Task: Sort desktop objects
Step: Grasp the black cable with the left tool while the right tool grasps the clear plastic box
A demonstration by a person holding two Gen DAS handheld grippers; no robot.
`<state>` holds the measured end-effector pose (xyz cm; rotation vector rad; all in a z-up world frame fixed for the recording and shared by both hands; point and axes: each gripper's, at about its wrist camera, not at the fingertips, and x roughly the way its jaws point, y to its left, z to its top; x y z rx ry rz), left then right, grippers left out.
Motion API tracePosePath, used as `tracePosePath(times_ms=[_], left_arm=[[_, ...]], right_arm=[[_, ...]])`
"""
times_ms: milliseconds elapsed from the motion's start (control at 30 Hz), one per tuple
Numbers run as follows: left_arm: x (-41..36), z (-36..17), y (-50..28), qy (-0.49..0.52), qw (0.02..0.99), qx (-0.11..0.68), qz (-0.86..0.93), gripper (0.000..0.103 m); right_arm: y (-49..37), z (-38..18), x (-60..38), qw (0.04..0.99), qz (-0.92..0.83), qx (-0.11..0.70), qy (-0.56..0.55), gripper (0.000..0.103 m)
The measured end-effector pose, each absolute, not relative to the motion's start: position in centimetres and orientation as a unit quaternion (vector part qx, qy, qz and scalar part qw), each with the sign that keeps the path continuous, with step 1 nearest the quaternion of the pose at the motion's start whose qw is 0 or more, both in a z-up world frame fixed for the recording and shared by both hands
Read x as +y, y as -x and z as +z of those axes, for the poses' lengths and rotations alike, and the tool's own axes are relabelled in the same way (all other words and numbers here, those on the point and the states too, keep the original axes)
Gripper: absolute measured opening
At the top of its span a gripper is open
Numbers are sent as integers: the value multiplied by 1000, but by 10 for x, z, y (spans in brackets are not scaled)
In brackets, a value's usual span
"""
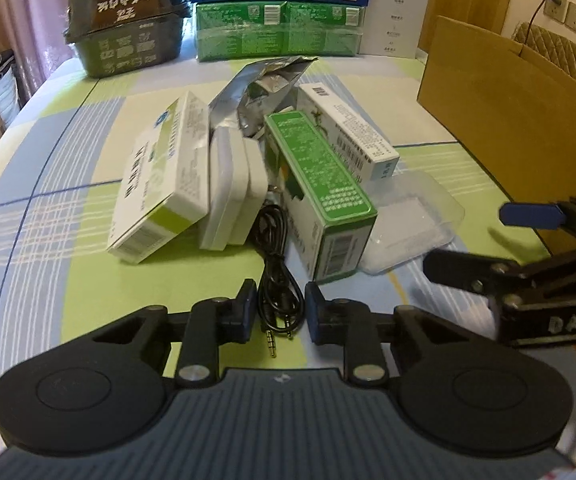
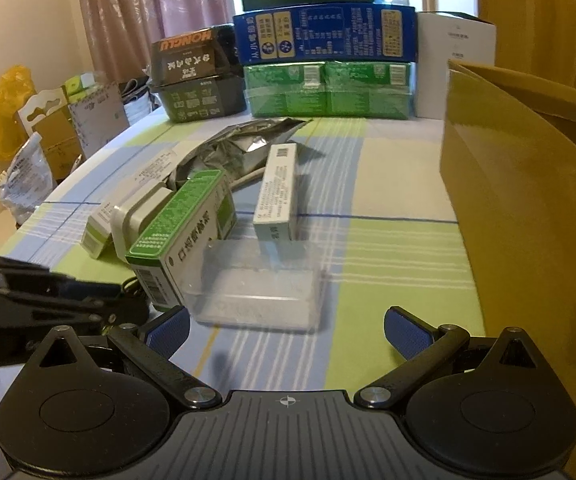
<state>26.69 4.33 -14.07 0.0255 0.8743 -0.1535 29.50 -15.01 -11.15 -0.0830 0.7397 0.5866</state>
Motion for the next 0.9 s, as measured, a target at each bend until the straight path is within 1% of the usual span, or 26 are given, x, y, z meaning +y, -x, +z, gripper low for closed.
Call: tracePosePath(times_ms=[200,600,667,700,900], left_arm=[[53,-137,-253,-11,903,424,-64,20],[54,-139,-252,-12,904,423,-65,20],[53,-139,-251,-13,904,423,-65,20],[53,-139,-251,-14,904,423,-65,20],[39,-136,-237,-23,900,429,-78,20]], right_arm=[[-301,-116,-133,888,291,353,52,101],[-313,-131,-108,891,265,362,67,100],[-312,-131,-110,890,265,364,68,86],[-311,-131,-111,889,265,367,70,84],[-294,-124,-132,887,250,382,69,84]])
